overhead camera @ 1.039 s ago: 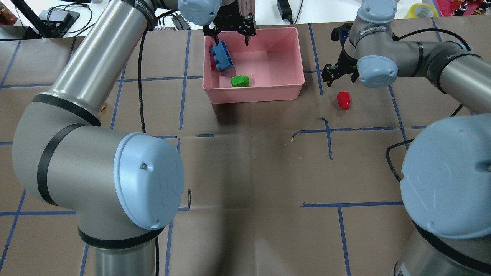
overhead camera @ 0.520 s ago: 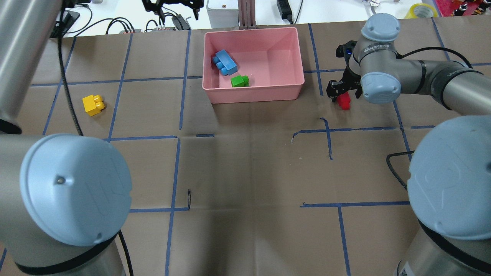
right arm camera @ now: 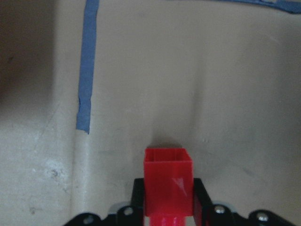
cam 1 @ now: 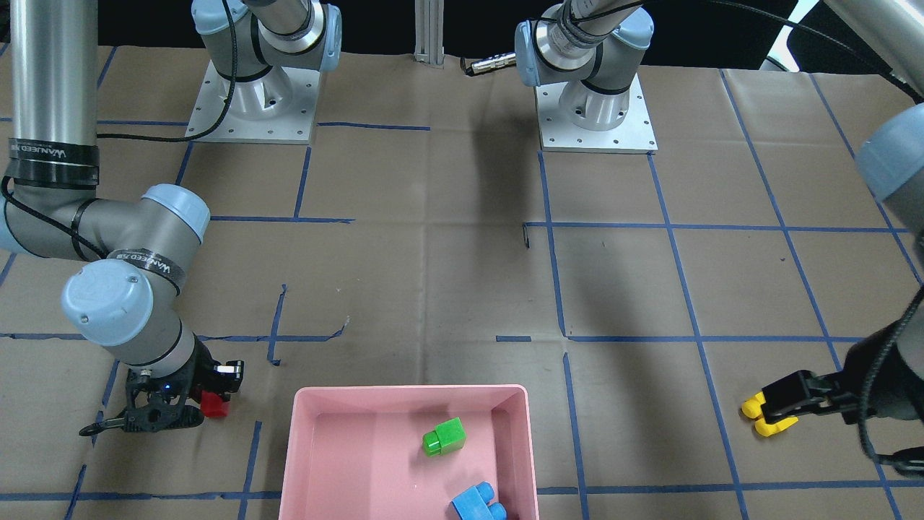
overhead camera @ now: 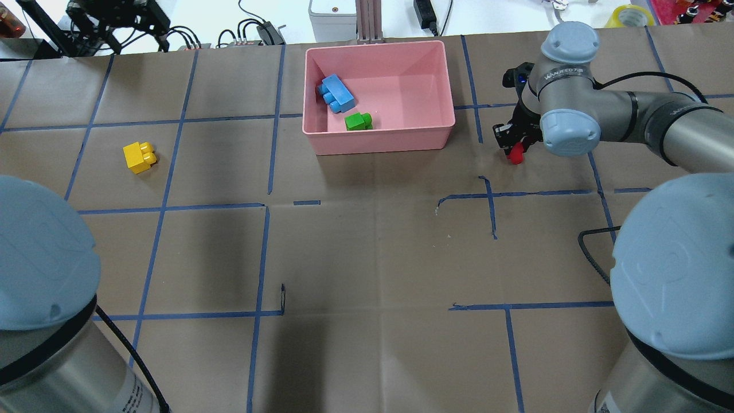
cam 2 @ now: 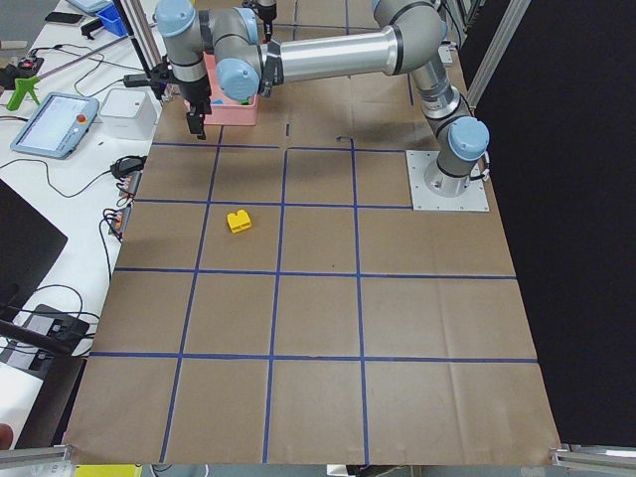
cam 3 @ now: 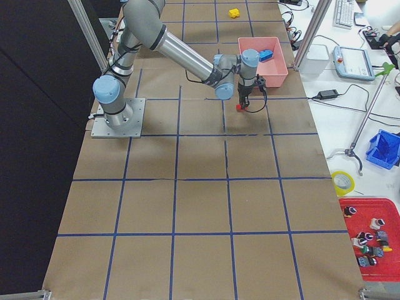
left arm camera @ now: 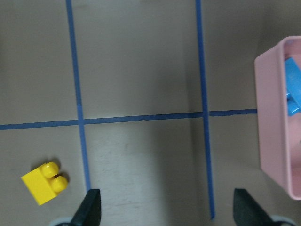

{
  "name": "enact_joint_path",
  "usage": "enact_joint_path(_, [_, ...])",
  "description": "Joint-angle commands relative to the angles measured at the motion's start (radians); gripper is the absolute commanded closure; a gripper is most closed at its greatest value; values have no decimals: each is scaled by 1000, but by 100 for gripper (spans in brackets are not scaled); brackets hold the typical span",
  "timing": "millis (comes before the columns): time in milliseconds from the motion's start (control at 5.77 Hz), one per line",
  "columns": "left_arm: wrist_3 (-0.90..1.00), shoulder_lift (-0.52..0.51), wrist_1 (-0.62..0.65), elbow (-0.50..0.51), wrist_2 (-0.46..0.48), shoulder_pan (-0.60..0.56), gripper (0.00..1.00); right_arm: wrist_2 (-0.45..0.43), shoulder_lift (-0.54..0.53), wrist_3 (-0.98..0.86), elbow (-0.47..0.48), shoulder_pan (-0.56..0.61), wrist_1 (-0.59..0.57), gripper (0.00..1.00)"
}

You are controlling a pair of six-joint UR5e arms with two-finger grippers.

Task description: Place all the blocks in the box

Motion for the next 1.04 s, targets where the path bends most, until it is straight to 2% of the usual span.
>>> enact_joint_path(0, [-55,-3,3,-62,-1,122,1,-1,-76,0,-33,0,33,94])
enact_joint_path(173, [-142,4,0,-91,-12,157,1,0,-98,1,-120,3,156,94])
enact_joint_path(346, [-165,-21,51,-102,-12,187,1,12,-97,0,-268,21,285,94])
enact_joint_path(520, [-292,-47,87,-106,-12,190,1,161,-91,10,-369,70,343,94])
enact_joint_path(693, [-343,-70,90,-112,-5,184,1,298,-85,18,-391,125,313,95])
enact_joint_path(866, [-378,-75,108,-163,-5,178,2,419,-22,14,-390,148,101,96])
